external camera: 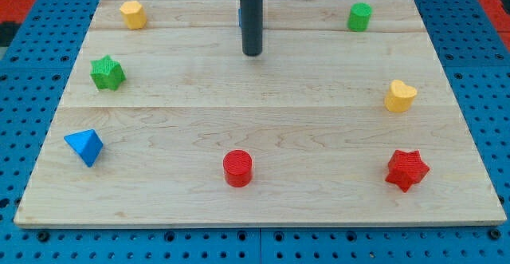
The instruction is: Place the yellow heart towards bottom of blue triangle
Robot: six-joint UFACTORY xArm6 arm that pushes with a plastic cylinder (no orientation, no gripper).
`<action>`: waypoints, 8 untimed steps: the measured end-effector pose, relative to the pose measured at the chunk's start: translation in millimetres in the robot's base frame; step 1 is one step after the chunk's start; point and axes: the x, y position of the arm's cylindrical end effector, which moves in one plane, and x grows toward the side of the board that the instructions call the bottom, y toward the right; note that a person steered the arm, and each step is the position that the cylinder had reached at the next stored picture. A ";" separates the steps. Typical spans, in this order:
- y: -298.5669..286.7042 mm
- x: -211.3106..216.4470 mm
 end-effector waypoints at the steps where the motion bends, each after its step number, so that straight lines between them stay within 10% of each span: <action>1: 16.8 65.0; 4: 192.5 19.1; 5: 286.2 79.6; 8: 86.2 49.8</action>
